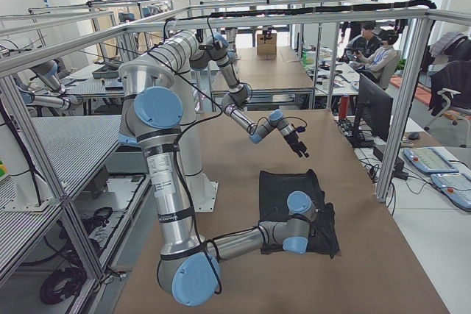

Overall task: Fold clothes
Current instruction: 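Release the hem and move the right gripper to the folded bundle's near corner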

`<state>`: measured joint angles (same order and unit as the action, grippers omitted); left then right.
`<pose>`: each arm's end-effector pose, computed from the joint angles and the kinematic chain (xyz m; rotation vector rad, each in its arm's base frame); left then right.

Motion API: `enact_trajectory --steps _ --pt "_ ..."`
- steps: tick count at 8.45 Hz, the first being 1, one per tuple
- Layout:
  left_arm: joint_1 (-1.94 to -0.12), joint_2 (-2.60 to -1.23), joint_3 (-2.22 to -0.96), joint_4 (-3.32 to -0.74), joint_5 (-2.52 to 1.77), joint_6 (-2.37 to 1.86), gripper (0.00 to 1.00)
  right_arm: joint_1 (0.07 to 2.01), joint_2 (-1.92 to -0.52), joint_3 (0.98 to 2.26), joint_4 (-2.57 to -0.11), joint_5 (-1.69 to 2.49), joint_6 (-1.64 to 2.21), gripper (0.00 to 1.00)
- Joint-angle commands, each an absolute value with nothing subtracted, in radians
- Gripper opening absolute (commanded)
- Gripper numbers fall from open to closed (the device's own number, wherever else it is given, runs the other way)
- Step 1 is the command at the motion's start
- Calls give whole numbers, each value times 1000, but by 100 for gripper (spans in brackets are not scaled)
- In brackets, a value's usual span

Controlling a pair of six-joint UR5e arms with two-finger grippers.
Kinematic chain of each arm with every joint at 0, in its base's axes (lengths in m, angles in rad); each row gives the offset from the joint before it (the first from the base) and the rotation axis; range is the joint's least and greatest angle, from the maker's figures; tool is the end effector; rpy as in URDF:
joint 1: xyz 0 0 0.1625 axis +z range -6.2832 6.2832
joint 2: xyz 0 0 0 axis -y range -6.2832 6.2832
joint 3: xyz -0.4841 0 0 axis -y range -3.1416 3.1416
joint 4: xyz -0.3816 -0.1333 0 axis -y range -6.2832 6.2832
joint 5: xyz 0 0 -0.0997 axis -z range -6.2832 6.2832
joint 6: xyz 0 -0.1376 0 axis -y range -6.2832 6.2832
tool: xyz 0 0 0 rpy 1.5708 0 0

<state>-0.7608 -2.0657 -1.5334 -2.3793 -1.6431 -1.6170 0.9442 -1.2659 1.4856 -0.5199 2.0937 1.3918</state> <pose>0.4459 -0.5948 0.3660 0.3923 1.2329 -0.6485 -0.3354 -0.5734 0.4811 0.2793 -1.2886 0.3200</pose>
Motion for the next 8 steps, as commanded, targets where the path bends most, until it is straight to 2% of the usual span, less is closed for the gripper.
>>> enact_trajectory --steps 1,4,8 --pt "-772 -2066 -1546 -2379 -1643 -1617 100 922 -1347 1503 -517 2257 1397 94" --pt "-772 -2062 -1565 -2378 -1641 -1617 100 835 -1393 1567 -517 2283 1549 94" --pt "-770 -2060 -1563 -2378 -1641 -1617 100 786 -1442 1562 -517 2270 1551 94"
